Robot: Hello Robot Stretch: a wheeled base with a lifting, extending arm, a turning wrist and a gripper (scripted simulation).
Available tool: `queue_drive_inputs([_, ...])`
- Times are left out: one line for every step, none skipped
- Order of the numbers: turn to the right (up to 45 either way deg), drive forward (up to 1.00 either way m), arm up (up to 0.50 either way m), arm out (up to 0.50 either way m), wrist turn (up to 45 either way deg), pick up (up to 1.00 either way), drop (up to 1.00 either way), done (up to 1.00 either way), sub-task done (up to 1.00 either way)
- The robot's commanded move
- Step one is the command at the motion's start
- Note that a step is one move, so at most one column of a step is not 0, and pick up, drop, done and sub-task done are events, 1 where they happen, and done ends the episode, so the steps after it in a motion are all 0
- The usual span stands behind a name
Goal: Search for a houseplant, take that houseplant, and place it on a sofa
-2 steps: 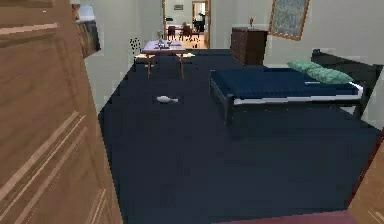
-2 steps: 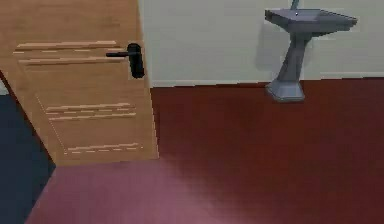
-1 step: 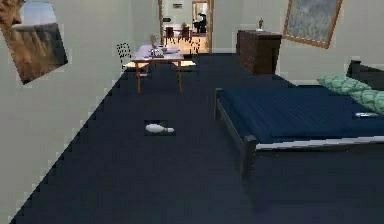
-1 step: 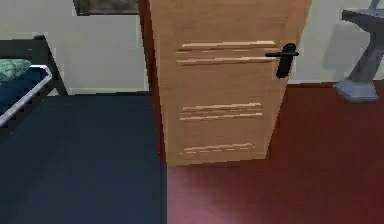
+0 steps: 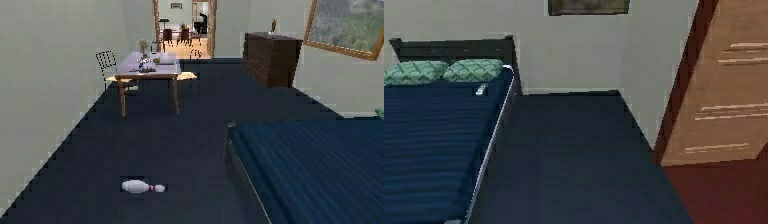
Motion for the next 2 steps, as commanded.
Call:
queue_drive_inputs([0.0,1.0,0.0,0.0,0.0,0.0,0.0,0.0,0.0])
queue_drive_inputs([0.0,0.8,0.0,0.0,0.0,0.0,0.0,0.0,0.0])
